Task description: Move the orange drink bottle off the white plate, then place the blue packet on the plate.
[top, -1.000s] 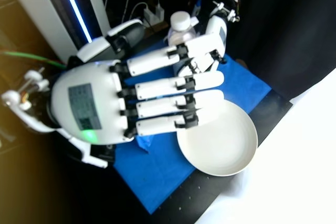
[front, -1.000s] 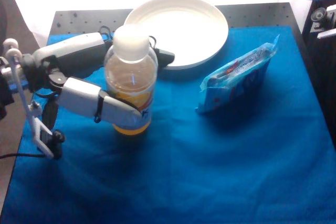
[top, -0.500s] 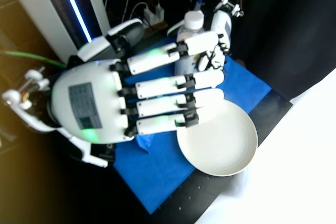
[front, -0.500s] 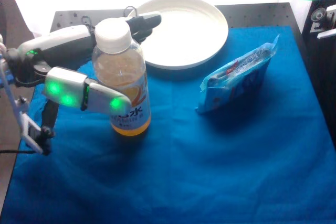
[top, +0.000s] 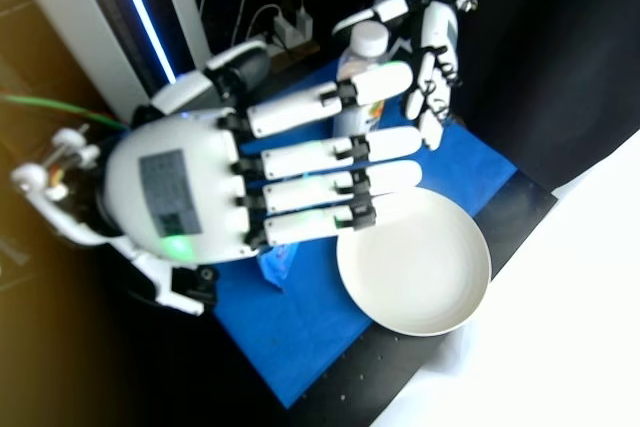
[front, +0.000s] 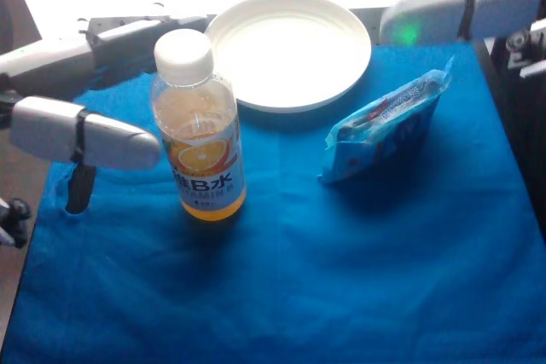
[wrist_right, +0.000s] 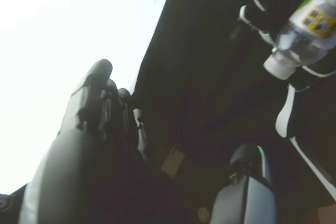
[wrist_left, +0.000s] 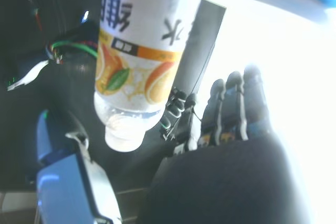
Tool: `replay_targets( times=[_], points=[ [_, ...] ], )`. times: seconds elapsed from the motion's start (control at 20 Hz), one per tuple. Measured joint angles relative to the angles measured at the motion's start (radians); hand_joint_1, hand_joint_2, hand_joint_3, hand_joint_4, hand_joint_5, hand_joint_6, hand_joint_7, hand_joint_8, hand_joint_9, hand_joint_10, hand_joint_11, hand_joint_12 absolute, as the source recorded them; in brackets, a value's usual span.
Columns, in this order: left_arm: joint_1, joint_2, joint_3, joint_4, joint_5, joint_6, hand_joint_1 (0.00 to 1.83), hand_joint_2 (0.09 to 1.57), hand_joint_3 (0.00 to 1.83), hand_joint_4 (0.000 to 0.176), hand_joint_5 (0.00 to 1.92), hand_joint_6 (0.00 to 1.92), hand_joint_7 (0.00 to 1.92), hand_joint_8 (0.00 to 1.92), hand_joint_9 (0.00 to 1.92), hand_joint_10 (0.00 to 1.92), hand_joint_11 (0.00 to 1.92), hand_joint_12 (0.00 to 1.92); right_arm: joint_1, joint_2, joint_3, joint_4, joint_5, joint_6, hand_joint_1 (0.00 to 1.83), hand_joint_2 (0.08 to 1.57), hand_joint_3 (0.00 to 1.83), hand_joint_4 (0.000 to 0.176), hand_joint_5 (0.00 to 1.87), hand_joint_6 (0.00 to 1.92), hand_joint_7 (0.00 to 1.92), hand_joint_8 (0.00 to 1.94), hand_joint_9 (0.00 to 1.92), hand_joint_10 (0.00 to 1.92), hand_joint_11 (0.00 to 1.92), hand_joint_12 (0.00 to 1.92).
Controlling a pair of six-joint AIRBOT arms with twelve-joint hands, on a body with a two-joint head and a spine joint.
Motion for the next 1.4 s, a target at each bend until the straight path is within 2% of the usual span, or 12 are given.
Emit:
replay_targets(
  times=[0.05,0.25,0.35,0.45,0.5,0.6,0.65,0.8,0.9,1.0,1.05,1.4],
  points=[
    [0.009,0.006,-0.001,-0.020,-0.005,0.014,0.53,0.73,0.00,0.176,0.00,0.00,0.00,0.00,0.00,0.00,0.00,0.00,0.000,-0.001,0.000,-0.020,-0.020,0.001,0.79,0.72,0.00,0.000,0.18,0.00,0.18,0.00,0.11,0.00,0.00,0.46],
    [0.026,0.014,-0.001,-0.096,-0.017,0.054,0.49,0.73,0.00,0.176,0.00,0.00,0.00,0.00,0.00,0.00,0.00,0.00,0.001,0.006,-0.002,-0.130,-0.108,0.005,0.63,0.64,0.00,0.004,0.30,0.00,0.29,0.01,0.26,0.01,0.00,0.65],
    [0.029,0.023,-0.007,-0.101,-0.016,0.074,0.42,0.73,0.00,0.176,0.00,0.00,0.00,0.00,0.00,0.00,0.00,0.00,0.027,0.012,-0.002,-0.225,-0.170,0.035,0.64,0.64,0.00,0.021,0.28,0.00,0.23,0.01,0.14,0.01,0.00,0.16],
    [0.037,0.037,-0.018,-0.159,-0.035,0.098,0.45,0.68,0.00,0.176,0.00,0.00,0.00,0.00,0.00,0.00,0.00,0.00,0.044,0.014,0.003,-0.319,-0.190,0.103,0.63,0.63,0.00,0.082,0.30,0.00,0.19,0.00,0.09,0.00,0.00,0.19],
    [0.043,0.049,-0.023,-0.175,-0.046,0.110,0.46,0.68,0.00,0.176,0.00,0.00,0.00,0.00,0.00,0.00,0.00,0.00,0.045,0.015,0.003,-0.347,-0.198,0.114,0.67,0.61,0.00,0.087,0.34,0.00,0.17,0.00,0.05,0.00,0.00,0.16],
    [0.050,0.060,-0.023,-0.216,-0.063,0.136,0.44,0.69,0.00,0.176,0.00,0.00,0.00,0.00,0.00,0.00,0.00,0.00,0.045,0.014,0.003,-0.417,-0.239,0.121,0.67,0.60,0.00,0.060,0.35,0.00,0.12,0.01,0.05,0.01,0.06,0.06],
    [0.050,0.062,-0.023,-0.227,-0.071,0.141,0.45,0.70,0.00,0.176,0.00,0.00,0.00,0.00,0.00,0.00,0.00,0.00,0.045,0.014,0.003,-0.443,-0.253,0.131,0.65,0.59,0.00,0.031,0.37,0.00,0.24,0.01,0.19,0.02,0.07,0.38],
    [0.052,0.082,-0.034,-0.235,-0.093,0.155,0.49,0.71,0.00,0.176,0.00,0.00,0.00,0.00,0.00,0.00,0.00,0.00,0.045,0.015,0.003,-0.531,-0.271,0.172,0.57,0.62,0.01,0.056,0.36,0.00,0.29,0.00,0.18,0.00,0.00,0.63],
    [0.052,0.086,-0.034,-0.246,-0.102,0.157,0.49,0.71,0.00,0.176,0.00,0.00,0.00,0.00,0.00,0.00,0.00,0.00,0.045,0.014,-0.002,-0.588,-0.303,0.173,0.54,0.68,0.01,0.025,0.40,0.01,0.32,0.01,0.19,0.01,0.00,0.53],
    [0.052,0.086,-0.037,-0.244,-0.103,0.158,0.45,0.73,0.01,0.176,0.00,0.00,0.00,0.00,0.00,0.00,0.00,0.00,0.045,0.014,-0.004,-0.609,-0.320,0.173,0.62,0.72,0.01,0.039,0.46,0.01,0.35,0.01,0.22,0.01,0.00,0.50],
    [0.052,0.086,-0.038,-0.239,-0.103,0.158,0.44,0.72,0.00,0.176,0.00,0.00,0.00,0.00,0.00,0.00,0.00,0.00,0.045,0.014,-0.005,-0.620,-0.328,0.174,0.67,0.74,0.01,0.077,0.48,0.02,0.34,0.00,0.23,0.01,0.00,0.51],
    [0.054,0.086,-0.038,-0.239,-0.113,0.158,0.44,0.70,0.00,0.176,0.00,0.00,0.00,0.00,0.00,0.00,0.00,0.00,0.045,0.012,-0.005,-0.685,-0.387,0.174,0.75,0.75,0.00,0.064,0.51,0.01,0.41,0.01,0.31,0.00,0.00,0.56]
  ],
)
